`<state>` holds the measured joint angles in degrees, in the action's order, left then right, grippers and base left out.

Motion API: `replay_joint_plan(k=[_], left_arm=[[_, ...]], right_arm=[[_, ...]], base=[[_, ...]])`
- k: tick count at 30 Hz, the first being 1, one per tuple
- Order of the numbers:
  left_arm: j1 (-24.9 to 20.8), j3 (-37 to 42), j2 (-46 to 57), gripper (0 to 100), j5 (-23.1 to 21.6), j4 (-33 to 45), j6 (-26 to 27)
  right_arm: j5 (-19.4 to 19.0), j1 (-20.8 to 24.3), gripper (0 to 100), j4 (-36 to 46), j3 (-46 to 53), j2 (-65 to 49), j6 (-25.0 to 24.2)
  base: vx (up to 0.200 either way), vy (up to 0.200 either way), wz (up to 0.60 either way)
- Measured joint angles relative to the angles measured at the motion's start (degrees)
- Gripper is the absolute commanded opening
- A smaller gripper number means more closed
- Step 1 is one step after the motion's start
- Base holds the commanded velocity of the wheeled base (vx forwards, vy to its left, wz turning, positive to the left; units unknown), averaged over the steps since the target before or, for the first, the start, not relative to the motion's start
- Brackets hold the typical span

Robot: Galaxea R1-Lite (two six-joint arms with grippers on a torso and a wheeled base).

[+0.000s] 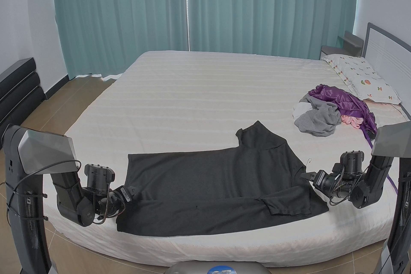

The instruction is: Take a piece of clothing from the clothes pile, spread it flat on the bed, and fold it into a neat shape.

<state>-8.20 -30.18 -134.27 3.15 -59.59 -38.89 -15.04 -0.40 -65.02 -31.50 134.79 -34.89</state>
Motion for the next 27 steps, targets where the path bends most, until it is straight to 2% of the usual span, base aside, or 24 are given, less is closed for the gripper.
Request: replay_joint_plan(k=[12, 17, 27], left_arm=[[0.61, 2.62, 5.39, 100, -0.41, 0.00, -5.97], [0.07, 3.25, 6.81, 100, -0.50, -0.02, -6.11], [-0.50, 3.47, 7.58, 100, -0.35, -0.05, -6.18]], right_arm=[[-0.12, -0.52, 100, -5.47, 5.27, -4.06, -12.15], [-0.12, -0.45, 100, -5.67, 6.06, -4.63, -13.78], [-0.23, -0.23, 100, -6.72, 8.24, -4.96, -14.68]], base=[[0.000, 0.000, 0.00], [0.000, 0.000, 0.00], [0.000, -0.180, 0.00]])
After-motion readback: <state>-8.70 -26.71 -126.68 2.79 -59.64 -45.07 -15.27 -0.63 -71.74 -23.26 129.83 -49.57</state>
